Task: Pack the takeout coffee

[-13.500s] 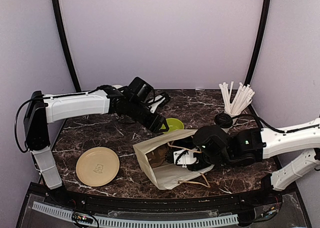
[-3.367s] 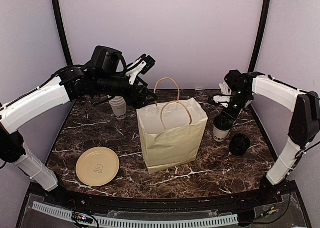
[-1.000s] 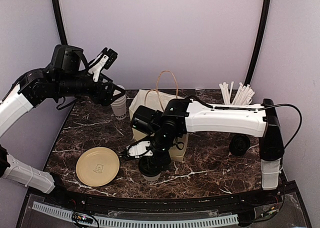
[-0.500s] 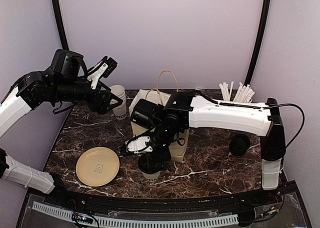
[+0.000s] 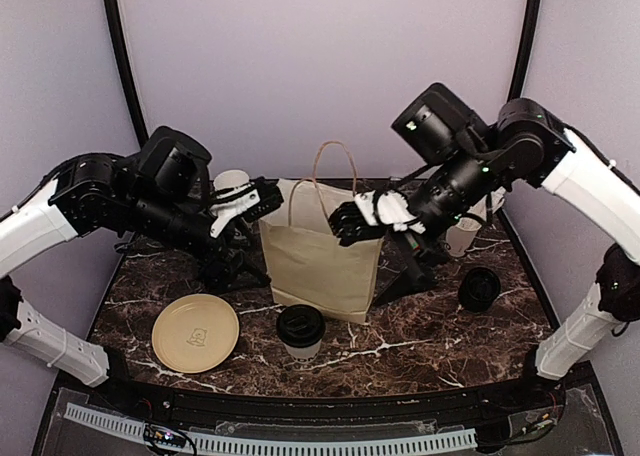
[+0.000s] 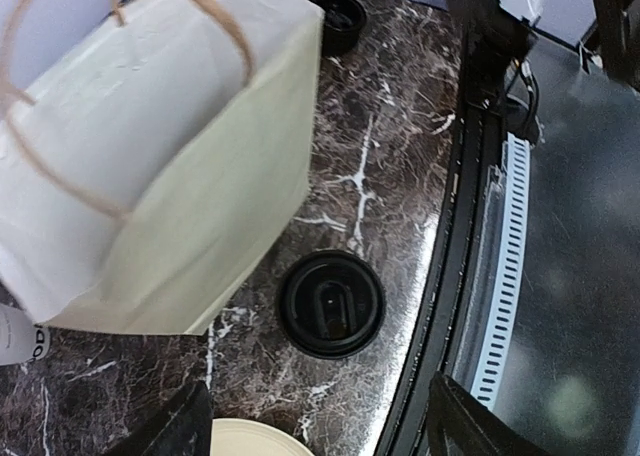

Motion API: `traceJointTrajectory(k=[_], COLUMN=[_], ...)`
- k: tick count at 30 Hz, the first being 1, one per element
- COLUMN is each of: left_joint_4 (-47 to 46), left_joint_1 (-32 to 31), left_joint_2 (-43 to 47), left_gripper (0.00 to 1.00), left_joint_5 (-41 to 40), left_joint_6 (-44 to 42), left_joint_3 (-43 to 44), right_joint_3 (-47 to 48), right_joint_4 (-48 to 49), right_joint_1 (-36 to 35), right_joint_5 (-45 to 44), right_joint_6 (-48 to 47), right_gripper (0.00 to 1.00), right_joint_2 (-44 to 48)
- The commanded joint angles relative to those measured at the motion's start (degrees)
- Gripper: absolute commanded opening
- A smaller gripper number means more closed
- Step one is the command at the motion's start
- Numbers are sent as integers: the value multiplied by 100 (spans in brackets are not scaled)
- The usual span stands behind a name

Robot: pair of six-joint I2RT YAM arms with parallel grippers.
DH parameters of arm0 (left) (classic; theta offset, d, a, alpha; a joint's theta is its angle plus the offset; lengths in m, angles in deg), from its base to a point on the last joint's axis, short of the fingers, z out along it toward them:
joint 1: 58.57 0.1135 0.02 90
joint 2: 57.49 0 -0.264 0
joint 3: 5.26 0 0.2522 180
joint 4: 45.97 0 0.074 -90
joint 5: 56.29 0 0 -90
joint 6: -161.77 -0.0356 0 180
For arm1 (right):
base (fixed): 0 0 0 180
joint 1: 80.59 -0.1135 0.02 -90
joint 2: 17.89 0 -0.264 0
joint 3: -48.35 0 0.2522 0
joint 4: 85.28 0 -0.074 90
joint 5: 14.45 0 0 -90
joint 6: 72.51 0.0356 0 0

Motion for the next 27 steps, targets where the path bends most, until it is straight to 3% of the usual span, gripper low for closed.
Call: traceJointTrajectory(k=[1, 6, 11, 12, 14, 27], left_joint_4=[213, 165, 151, 194, 273, 338], left_joint_1=[-583, -848, -911, -918, -930, -942], left_joint_2=[-394, -961, -1508, -1566, -1738, -2484], left_gripper=[76, 80, 83, 95, 98, 90], left_joint_5=[-207, -504, -676, -681, -707, -1280], left_joint_6=[-147, -312, -519, -579, -654, -688], left_joint_3=[-142, -115, 42, 76, 134, 239], right_joint_3=[-447, -1398, -1909, -1960, -2026, -2201], right_joint_4=[-108, 985, 1621, 1637, 1646, 1752], right_joint_1=[1090, 2405, 3399, 3499, 3621, 3760], right_joint_5=[707, 536, 457, 527, 636, 871], right_joint_6=[-229, 420, 1094, 1153, 1264, 1368], right_gripper=[95, 96, 99, 99, 99, 99], right_joint_2=[678, 1517, 1707, 1681, 1610, 1550])
